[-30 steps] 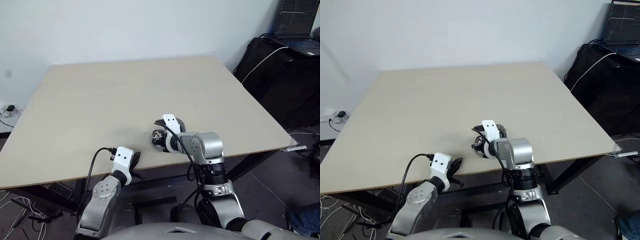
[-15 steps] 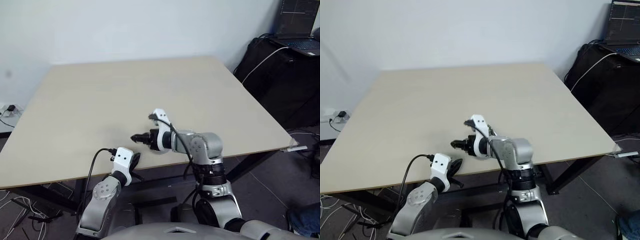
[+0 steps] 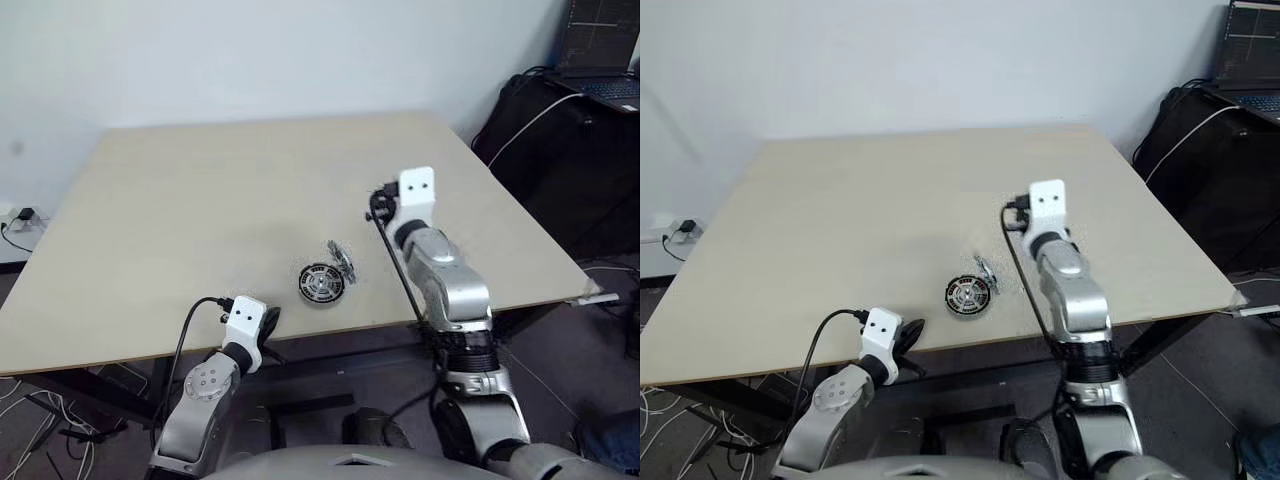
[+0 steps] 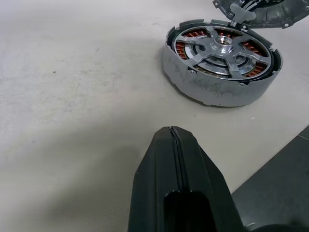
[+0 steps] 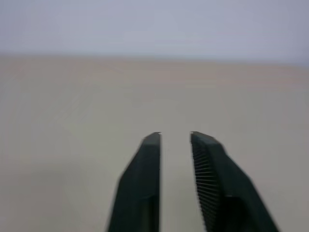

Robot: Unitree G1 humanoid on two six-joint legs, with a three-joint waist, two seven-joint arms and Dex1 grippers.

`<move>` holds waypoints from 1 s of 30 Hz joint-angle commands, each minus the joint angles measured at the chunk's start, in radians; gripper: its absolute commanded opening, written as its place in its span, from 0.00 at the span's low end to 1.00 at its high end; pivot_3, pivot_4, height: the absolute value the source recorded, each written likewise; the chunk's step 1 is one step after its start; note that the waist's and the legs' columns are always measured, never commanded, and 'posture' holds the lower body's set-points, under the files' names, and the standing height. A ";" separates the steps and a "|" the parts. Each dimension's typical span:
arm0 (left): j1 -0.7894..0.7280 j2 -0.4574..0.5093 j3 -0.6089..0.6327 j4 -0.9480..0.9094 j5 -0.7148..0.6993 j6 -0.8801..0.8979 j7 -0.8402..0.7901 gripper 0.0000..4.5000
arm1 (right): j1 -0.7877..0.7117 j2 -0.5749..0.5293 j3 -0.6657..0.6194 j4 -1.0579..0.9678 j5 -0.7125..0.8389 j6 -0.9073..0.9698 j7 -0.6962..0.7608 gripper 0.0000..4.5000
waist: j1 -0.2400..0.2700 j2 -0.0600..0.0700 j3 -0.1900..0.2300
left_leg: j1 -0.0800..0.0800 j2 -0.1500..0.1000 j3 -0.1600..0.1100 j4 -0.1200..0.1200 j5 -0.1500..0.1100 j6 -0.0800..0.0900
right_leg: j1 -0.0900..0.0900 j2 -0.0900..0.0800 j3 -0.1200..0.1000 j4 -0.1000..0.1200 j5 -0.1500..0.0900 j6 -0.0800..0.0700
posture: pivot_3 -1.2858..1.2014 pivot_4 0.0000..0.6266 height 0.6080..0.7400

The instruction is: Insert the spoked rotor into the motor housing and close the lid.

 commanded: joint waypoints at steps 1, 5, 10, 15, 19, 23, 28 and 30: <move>-0.019 0.003 0.001 -0.013 -0.006 -0.013 -0.007 0.00 | 0.043 -0.055 0.004 -0.018 -0.045 0.047 -0.010 0.00 | -0.002 0.000 0.000 | 0.001 0.000 0.000 0.000 0.000 0.000 | 0.000 0.001 0.000 0.000 0.000 0.000 | 0.52 0.00 1.00; -0.018 0.004 0.000 -0.015 -0.005 -0.009 -0.011 0.00 | 0.110 -0.109 0.038 -0.061 -0.039 0.158 0.050 0.00 | -0.005 0.001 0.000 | 0.004 0.000 0.000 0.000 0.000 0.000 | 0.002 0.002 0.000 0.001 -0.001 -0.001 | 0.52 0.00 1.00; -0.024 0.003 -0.004 -0.015 -0.006 -0.002 -0.014 0.00 | 0.154 -0.111 0.091 -0.135 0.022 0.142 0.164 0.00 | -0.008 0.001 0.001 | 0.004 0.002 -0.002 0.000 0.000 0.000 | 0.002 0.001 0.001 0.002 -0.001 -0.001 | 0.52 0.00 1.00; -0.028 0.003 -0.007 -0.019 -0.006 0.003 -0.016 0.00 | 0.168 -0.082 0.129 -0.156 0.059 0.067 0.224 0.00 | -0.003 0.001 0.001 | 0.004 0.002 -0.002 0.000 0.000 0.000 | 0.003 0.000 0.000 0.001 -0.001 -0.001 | 0.52 0.00 1.00; -0.024 0.002 -0.005 -0.025 -0.008 0.006 -0.013 0.00 | 0.166 -0.065 0.153 -0.144 0.071 0.032 0.248 0.00 | 0.003 0.000 0.002 | 0.003 0.001 -0.002 0.000 0.000 0.000 | 0.002 0.000 0.000 0.001 -0.001 0.000 | 0.52 0.00 1.00; -0.019 0.002 0.001 -0.033 -0.009 0.012 -0.007 0.00 | 0.159 -0.055 0.168 -0.134 0.088 0.014 0.282 0.00 | 0.004 0.000 0.002 | 0.003 0.001 -0.002 0.000 0.000 0.000 | 0.002 0.000 0.000 0.001 -0.001 0.000 | 0.52 0.00 1.00; -0.014 0.000 0.002 -0.040 -0.010 0.020 -0.005 0.00 | 0.155 -0.033 0.196 -0.114 0.103 0.000 0.320 0.00 | 0.003 0.000 0.002 | 0.004 0.002 -0.002 0.000 0.000 0.000 | 0.003 0.000 0.000 0.001 -0.001 0.000 | 0.52 0.00 1.00; -0.013 -0.001 0.001 -0.040 -0.011 0.022 -0.004 0.00 | 0.154 -0.013 0.209 -0.095 0.109 0.003 0.325 0.00 | 0.003 0.000 0.002 | 0.004 0.002 -0.002 0.000 0.000 0.000 | 0.003 0.000 0.000 0.001 -0.001 0.000 | 0.52 0.00 1.00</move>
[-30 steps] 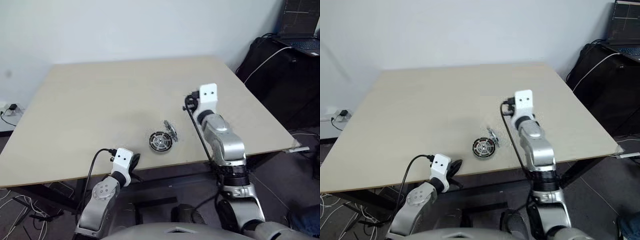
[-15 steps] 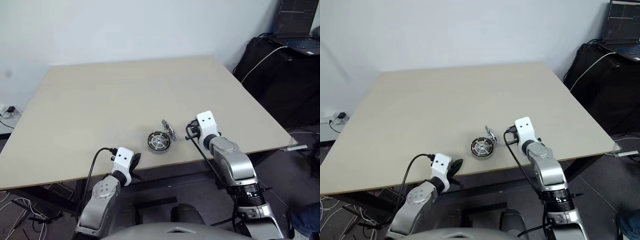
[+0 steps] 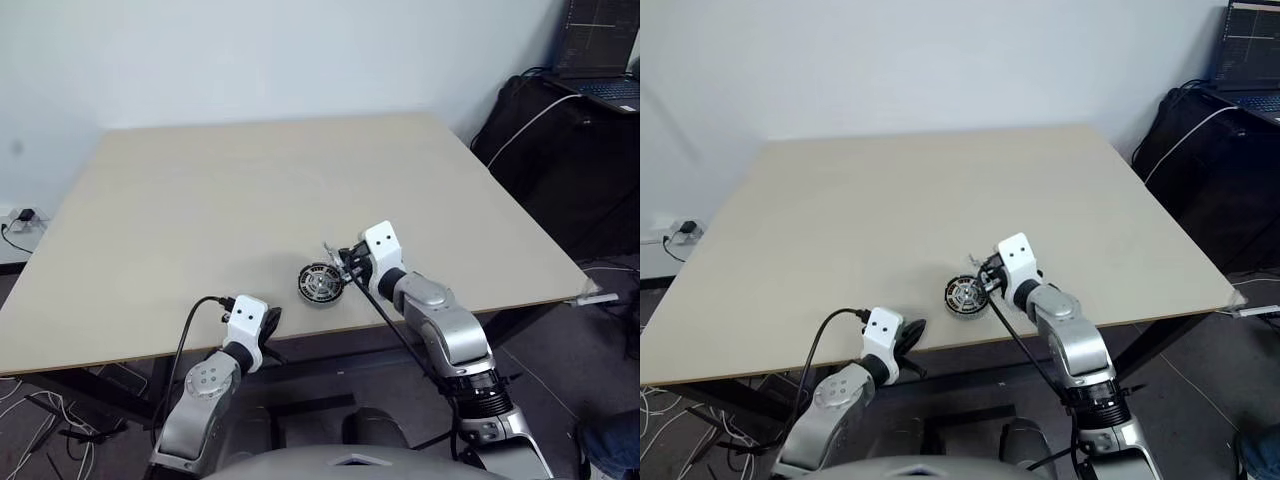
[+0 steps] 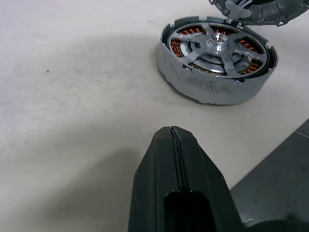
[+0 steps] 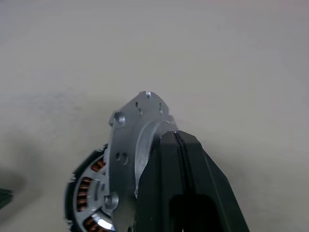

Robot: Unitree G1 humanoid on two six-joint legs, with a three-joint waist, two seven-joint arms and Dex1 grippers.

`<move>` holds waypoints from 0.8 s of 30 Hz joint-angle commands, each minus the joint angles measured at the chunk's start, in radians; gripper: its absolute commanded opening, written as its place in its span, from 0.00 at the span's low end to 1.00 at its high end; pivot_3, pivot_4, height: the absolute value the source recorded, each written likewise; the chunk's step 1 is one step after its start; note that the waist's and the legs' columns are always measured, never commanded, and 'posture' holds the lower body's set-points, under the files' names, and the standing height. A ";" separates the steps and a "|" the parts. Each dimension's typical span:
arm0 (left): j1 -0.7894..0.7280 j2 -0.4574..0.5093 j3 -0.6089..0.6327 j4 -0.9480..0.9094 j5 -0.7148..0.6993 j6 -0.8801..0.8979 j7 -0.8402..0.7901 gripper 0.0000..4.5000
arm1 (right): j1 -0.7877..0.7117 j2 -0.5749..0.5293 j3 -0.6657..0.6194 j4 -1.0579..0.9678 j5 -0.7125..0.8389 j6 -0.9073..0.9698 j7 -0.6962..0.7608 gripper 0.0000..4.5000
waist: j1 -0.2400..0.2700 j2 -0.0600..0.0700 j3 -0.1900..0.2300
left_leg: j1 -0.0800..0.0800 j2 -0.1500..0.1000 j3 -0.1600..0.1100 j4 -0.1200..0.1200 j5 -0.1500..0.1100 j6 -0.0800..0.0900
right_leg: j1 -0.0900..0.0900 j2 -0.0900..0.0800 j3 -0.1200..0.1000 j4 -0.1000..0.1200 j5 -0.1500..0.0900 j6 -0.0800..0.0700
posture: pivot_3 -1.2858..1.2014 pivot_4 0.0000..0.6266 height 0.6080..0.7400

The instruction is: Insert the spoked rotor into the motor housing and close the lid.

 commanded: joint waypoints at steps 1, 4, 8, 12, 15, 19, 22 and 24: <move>-0.008 -0.001 0.002 -0.040 -0.007 0.000 0.002 0.00 | -0.024 0.030 0.028 0.014 0.018 -0.018 0.016 0.00 | -0.001 0.000 0.000 | 0.000 0.000 0.000 0.000 0.000 0.000 | 0.000 0.000 0.000 0.000 0.000 0.000 | 0.52 0.00 1.00; -0.008 0.000 0.003 -0.040 -0.008 0.001 0.003 0.00 | -0.026 0.056 0.045 0.037 0.019 -0.018 0.020 0.00 | -0.001 0.000 0.000 | 0.000 0.000 0.000 0.000 0.000 0.000 | 0.000 0.000 0.000 0.000 0.000 0.000 | 0.52 0.00 1.00; -0.008 0.001 0.005 -0.039 -0.008 0.002 0.004 0.00 | -0.033 0.089 0.069 0.088 0.009 -0.035 0.020 0.00 | -0.001 0.000 0.000 | 0.000 0.000 0.000 0.000 0.000 0.000 | 0.000 0.000 0.000 0.000 0.000 0.000 | 0.52 0.00 1.00; -0.008 0.004 0.011 -0.035 -0.008 0.000 0.005 0.00 | -0.050 0.109 0.097 0.161 -0.012 -0.071 0.022 0.00 | -0.001 0.000 0.000 | 0.000 0.000 0.000 0.000 0.000 0.000 | 0.000 0.000 0.000 0.000 0.000 0.000 | 0.52 0.00 1.00; -0.008 0.004 0.013 -0.033 -0.007 -0.002 0.006 0.00 | -0.063 0.118 0.108 0.215 -0.018 -0.092 0.021 0.00 | -0.001 0.000 0.000 | 0.000 0.000 0.000 0.000 0.000 0.000 | 0.000 0.000 0.000 0.000 0.000 0.000 | 0.52 0.00 1.00; -0.009 0.004 0.017 -0.030 -0.008 -0.007 0.008 0.00 | -0.074 0.121 0.113 0.260 -0.023 -0.104 0.024 0.00 | 0.000 0.000 0.000 | 0.000 0.000 0.000 0.000 0.000 0.000 | 0.000 0.000 0.000 0.000 0.000 0.000 | 0.52 0.00 1.00; -0.008 0.003 0.019 -0.028 -0.007 -0.009 0.008 0.00 | -0.075 0.119 0.111 0.267 -0.026 -0.092 0.025 0.00 | -0.001 0.000 0.000 | 0.000 0.000 0.001 0.000 0.000 0.000 | 0.000 0.000 0.000 0.000 0.000 0.000 | 0.52 0.00 1.00; -0.008 0.002 0.018 -0.027 -0.007 -0.010 0.008 0.00 | -0.074 0.114 0.108 0.262 -0.025 -0.085 0.029 0.00 | -0.001 0.000 0.000 | 0.000 0.000 0.000 0.000 0.000 0.000 | 0.000 0.000 0.000 0.000 0.000 0.000 | 0.52 0.00 1.00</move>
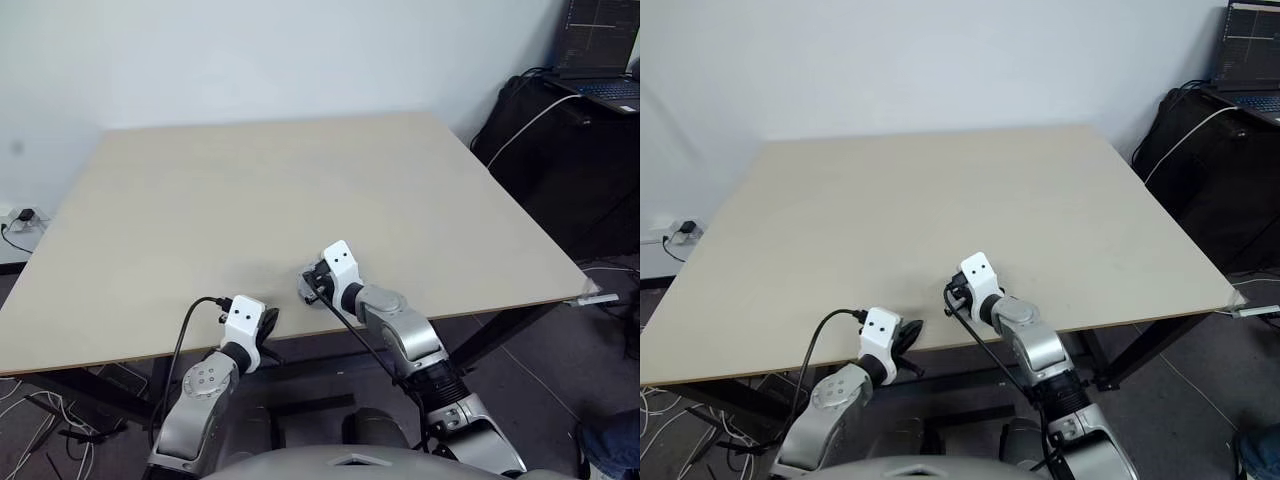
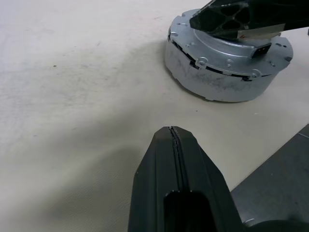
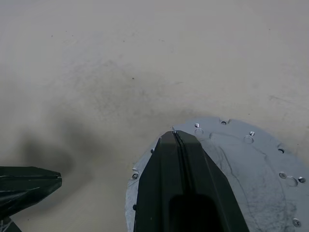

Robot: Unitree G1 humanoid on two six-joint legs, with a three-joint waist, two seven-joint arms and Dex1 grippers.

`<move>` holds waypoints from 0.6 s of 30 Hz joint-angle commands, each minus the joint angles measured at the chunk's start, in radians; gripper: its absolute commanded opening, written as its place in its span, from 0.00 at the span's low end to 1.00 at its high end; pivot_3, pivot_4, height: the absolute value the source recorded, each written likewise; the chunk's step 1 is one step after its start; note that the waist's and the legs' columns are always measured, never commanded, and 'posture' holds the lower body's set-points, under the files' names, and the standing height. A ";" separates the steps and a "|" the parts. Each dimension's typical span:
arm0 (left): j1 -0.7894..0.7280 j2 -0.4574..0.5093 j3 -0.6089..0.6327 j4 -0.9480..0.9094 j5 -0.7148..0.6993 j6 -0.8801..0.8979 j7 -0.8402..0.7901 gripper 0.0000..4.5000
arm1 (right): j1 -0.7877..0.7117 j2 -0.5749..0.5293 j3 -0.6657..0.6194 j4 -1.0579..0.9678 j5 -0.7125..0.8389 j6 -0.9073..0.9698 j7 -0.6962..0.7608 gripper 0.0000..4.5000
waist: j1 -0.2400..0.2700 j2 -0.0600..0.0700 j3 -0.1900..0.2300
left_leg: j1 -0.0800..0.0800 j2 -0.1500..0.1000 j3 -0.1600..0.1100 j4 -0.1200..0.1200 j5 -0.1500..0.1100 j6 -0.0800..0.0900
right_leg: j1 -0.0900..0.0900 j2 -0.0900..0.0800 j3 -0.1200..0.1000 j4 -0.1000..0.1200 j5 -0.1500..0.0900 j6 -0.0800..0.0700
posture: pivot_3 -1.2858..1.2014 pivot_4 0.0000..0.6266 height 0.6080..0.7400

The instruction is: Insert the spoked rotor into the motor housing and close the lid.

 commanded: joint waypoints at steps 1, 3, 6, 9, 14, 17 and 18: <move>-0.008 0.001 0.003 -0.026 -0.004 -0.013 0.003 0.00 | -0.017 -0.007 -0.007 -0.018 0.007 0.005 0.018 0.00 | 0.000 0.000 0.000 | 0.000 0.000 0.000 0.000 0.000 0.000 | 0.000 0.000 0.000 0.000 0.000 0.000 | 0.52 0.00 1.00; -0.008 -0.001 0.002 -0.024 -0.004 -0.014 0.003 0.00 | -0.019 -0.020 -0.014 -0.042 0.022 -0.001 0.042 0.00 | 0.000 0.000 0.000 | 0.000 0.000 0.000 0.000 0.000 0.000 | 0.000 0.000 0.000 0.000 0.000 0.000 | 0.52 0.00 1.00; -0.009 -0.002 -0.002 -0.020 -0.003 -0.016 0.002 0.00 | -0.032 -0.064 -0.043 -0.079 0.055 -0.039 0.113 0.00 | 0.001 0.000 0.000 | 0.000 0.000 0.000 0.000 0.000 0.000 | 0.000 0.000 0.000 0.000 0.000 0.000 | 0.52 0.00 1.00; -0.012 -0.003 -0.003 -0.011 -0.002 -0.020 0.001 0.00 | -0.053 -0.139 -0.050 -0.075 0.053 -0.092 0.182 0.09 | 0.001 0.000 0.000 | 0.000 -0.001 0.000 0.000 0.000 0.000 | 0.000 0.000 0.000 0.000 0.000 0.000 | 0.52 0.00 1.00; -0.020 -0.004 -0.002 0.005 -0.002 -0.028 -0.001 0.00 | -0.091 -0.237 -0.047 0.015 0.034 -0.212 0.278 0.42 | 0.002 0.000 0.000 | 0.001 -0.002 0.000 0.001 0.000 0.000 | 0.000 0.001 0.000 0.000 0.000 0.000 | 0.52 0.00 1.00; -0.023 -0.005 0.000 0.014 -0.002 -0.033 -0.002 0.00 | -0.107 -0.265 -0.045 0.076 0.037 -0.306 0.353 0.64 | 0.001 0.000 0.000 | 0.000 -0.002 0.000 0.001 0.000 0.000 | 0.000 0.002 0.000 0.000 0.000 0.000 | 0.52 0.00 1.00; -0.023 -0.004 0.000 0.018 -0.002 -0.036 -0.001 0.00 | -0.113 -0.273 -0.043 0.099 0.038 -0.330 0.382 0.71 | 0.001 0.000 0.000 | 0.001 -0.002 0.000 0.001 0.000 0.000 | 0.000 0.002 0.000 0.000 0.000 0.000 | 0.52 0.00 1.00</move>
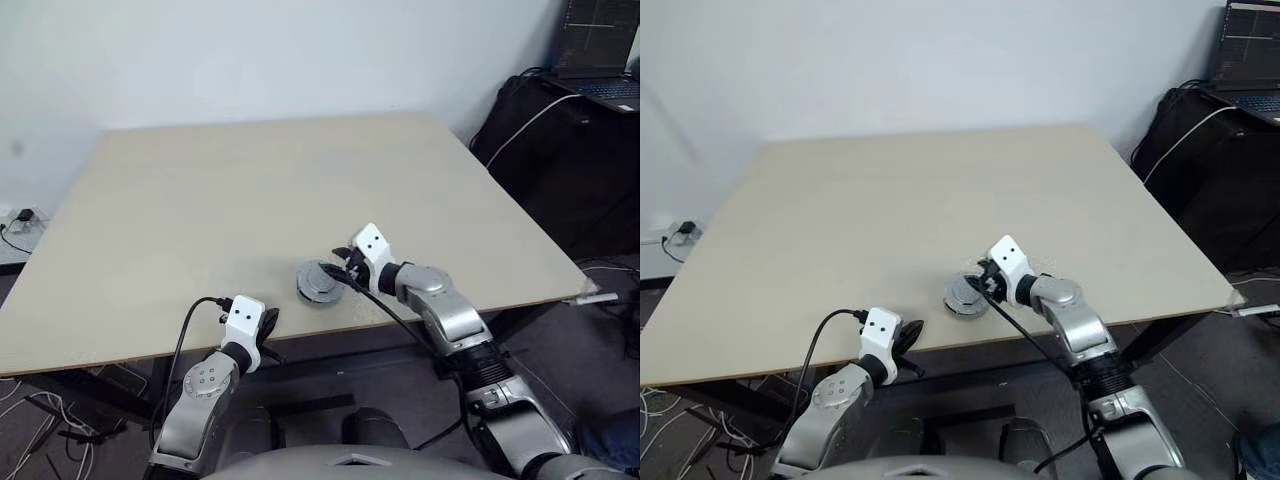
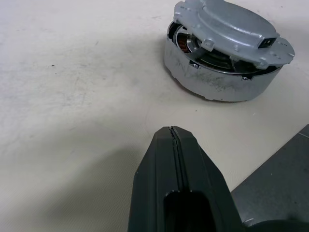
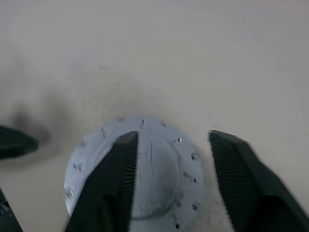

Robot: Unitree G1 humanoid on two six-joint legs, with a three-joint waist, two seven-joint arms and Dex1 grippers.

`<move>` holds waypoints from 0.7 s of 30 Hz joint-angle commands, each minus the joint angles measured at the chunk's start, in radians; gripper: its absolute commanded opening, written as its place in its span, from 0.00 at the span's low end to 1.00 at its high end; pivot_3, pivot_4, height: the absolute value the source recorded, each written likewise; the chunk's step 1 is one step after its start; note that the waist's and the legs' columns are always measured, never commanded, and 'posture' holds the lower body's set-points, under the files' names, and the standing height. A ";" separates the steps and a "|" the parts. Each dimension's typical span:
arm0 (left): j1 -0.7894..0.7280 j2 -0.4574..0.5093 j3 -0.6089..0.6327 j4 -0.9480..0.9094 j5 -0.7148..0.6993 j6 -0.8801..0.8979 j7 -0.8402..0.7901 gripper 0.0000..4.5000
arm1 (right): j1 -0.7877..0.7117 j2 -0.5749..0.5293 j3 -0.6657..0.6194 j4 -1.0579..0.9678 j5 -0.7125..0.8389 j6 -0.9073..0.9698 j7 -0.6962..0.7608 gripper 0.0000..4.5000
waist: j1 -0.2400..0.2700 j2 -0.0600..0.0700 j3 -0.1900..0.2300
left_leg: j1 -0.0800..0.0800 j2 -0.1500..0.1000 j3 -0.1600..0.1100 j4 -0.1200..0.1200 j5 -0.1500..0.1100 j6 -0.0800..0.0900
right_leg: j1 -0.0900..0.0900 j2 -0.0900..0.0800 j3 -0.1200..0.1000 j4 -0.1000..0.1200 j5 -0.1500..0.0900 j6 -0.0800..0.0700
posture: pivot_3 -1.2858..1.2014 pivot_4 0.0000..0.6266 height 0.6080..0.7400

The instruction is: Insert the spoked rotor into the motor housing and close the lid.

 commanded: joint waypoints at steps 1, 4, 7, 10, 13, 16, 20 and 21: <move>-0.014 -0.002 0.003 0.002 -0.002 -0.032 0.001 0.00 | -0.046 -0.020 -0.003 0.053 0.009 -0.106 0.096 0.79 | -0.001 0.000 0.000 | 0.000 0.000 0.000 0.000 0.000 0.000 | 0.000 0.000 0.000 0.000 0.000 0.000 | 0.52 0.00 1.00; -0.012 -0.001 0.007 0.007 -0.002 -0.038 0.003 0.00 | -0.073 -0.024 -0.005 0.115 0.017 -0.136 0.164 1.00 | 0.000 0.000 0.000 | 0.000 0.000 0.000 0.001 0.000 0.000 | 0.000 0.000 0.000 0.000 0.000 0.000 | 0.52 0.00 1.00; -0.008 0.001 0.011 0.007 -0.003 -0.040 0.005 0.00 | -0.103 -0.024 -0.008 0.164 0.029 -0.135 0.226 1.00 | 0.001 0.000 0.000 | 0.000 0.000 0.000 0.002 0.000 0.000 | 0.001 0.000 0.000 0.001 0.000 0.000 | 0.52 0.00 1.00; -0.002 0.001 0.012 -0.005 -0.002 -0.037 0.009 0.00 | -0.131 -0.020 -0.005 0.206 0.028 -0.127 0.271 1.00 | 0.002 0.000 0.000 | 0.000 0.000 0.000 0.002 0.000 0.000 | 0.001 0.000 0.000 0.001 0.000 0.000 | 0.52 0.00 1.00; 0.003 0.001 0.011 -0.021 -0.001 -0.029 0.013 0.00 | -0.153 -0.014 0.003 0.242 0.016 -0.132 0.297 1.00 | 0.004 0.000 0.000 | 0.000 0.000 0.000 0.002 0.000 0.000 | 0.001 0.000 0.000 0.001 0.000 0.000 | 0.52 0.00 1.00; 0.010 0.001 0.012 -0.035 -0.001 -0.024 0.018 0.00 | -0.174 -0.003 0.007 0.281 0.009 -0.137 0.307 1.00 | 0.006 0.000 0.000 | 0.000 0.000 0.000 0.002 0.000 0.000 | 0.001 0.000 0.000 0.001 0.000 0.000 | 0.52 0.00 1.00; 0.017 0.002 0.013 -0.051 -0.002 -0.016 0.027 0.00 | -0.195 0.012 0.012 0.328 -0.004 -0.148 0.320 1.00 | 0.007 0.000 0.000 | 0.000 0.000 0.000 0.003 0.000 0.000 | 0.001 0.000 0.000 0.002 0.000 0.000 | 0.52 0.00 1.00; 0.019 0.002 0.014 -0.055 -0.002 -0.014 0.028 0.00 | -0.199 0.017 0.013 0.339 -0.007 -0.153 0.321 1.00 | 0.007 0.000 0.000 | 0.000 0.000 0.000 0.003 0.000 0.000 | 0.001 0.000 0.000 0.002 0.000 0.000 | 0.52 0.00 1.00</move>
